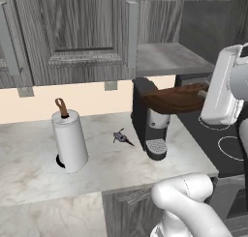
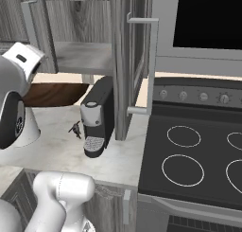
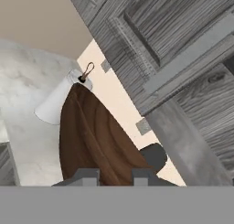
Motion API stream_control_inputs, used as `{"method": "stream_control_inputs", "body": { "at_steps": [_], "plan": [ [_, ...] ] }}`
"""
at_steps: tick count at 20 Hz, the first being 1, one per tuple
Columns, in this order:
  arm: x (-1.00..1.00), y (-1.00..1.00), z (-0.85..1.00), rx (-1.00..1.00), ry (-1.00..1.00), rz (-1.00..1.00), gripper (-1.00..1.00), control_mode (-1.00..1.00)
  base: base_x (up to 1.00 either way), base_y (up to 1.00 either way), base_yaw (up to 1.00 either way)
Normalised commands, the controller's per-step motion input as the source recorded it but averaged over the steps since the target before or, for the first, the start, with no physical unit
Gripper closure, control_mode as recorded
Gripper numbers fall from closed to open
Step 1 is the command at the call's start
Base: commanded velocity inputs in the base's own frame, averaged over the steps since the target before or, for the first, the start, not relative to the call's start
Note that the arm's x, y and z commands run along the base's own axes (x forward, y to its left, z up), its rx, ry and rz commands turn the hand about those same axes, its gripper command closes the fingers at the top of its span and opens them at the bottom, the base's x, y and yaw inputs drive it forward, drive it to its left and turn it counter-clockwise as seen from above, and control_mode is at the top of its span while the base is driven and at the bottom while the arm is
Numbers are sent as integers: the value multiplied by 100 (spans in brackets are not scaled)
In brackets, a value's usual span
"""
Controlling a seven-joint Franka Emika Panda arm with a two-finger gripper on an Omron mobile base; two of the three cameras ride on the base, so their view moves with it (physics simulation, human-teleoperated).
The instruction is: Retrieve the bowl from the cabinet, then place the raw meat into the bowl to avoid contamination.
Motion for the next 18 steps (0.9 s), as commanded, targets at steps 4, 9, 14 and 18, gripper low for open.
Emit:
{"method": "stream_control_inputs", "body": {
  "at_steps": [4, 9, 14, 18],
  "plan": [
    [-42, 27, -38, 0, 10, 9, 100, -100, 0, 0, 0],
    [-38, 29, -44, 0, 11, 10, 100, -100, 0, 0, 0],
    [-18, 32, -46, 0, 12, 10, 100, -100, 0, 0, 0],
    [-1, 33, -37, 0, 12, 9, 100, -100, 0, 0, 0]
  ]
}}
